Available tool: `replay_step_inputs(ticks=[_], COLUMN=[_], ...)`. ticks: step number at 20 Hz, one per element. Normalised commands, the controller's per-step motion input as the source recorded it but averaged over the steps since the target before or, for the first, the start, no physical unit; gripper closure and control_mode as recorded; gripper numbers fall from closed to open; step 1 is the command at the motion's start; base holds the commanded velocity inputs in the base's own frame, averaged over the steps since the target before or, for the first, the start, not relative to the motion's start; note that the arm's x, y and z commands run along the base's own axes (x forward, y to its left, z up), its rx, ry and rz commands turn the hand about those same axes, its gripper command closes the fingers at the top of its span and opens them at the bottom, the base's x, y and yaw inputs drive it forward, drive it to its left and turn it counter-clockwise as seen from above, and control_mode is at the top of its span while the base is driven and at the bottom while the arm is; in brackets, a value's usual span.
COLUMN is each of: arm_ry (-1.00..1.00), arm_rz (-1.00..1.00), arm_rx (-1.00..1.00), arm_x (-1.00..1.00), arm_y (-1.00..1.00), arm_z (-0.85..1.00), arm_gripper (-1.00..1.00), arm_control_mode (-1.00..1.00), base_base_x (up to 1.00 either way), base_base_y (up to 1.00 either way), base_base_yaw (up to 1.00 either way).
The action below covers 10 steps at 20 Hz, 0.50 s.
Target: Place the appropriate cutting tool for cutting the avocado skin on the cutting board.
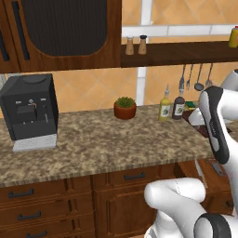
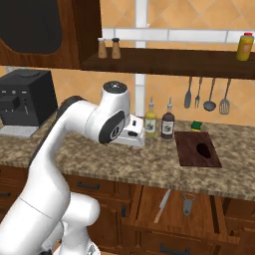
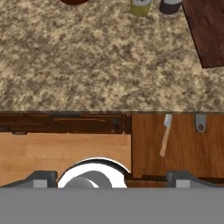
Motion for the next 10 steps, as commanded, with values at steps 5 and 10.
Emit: replay_step_inputs(ticks=[5,10], arm_ry=[0.07,0.13], arm_rz=[-0.03,-0.18], arm_rx=[0.0,0.01], arm_x=[-0.03,0.0], arm_y=[-0.99,-0.94], arm_z=[-0.65,-0.84], arm_gripper=[-1.0,-1.0], arm_control_mode=[-1.0,-1.0], base_base_x=[0.0,0.0], base_base_y=[0.0,0.0], base_base_yaw=[0.0,0.0])
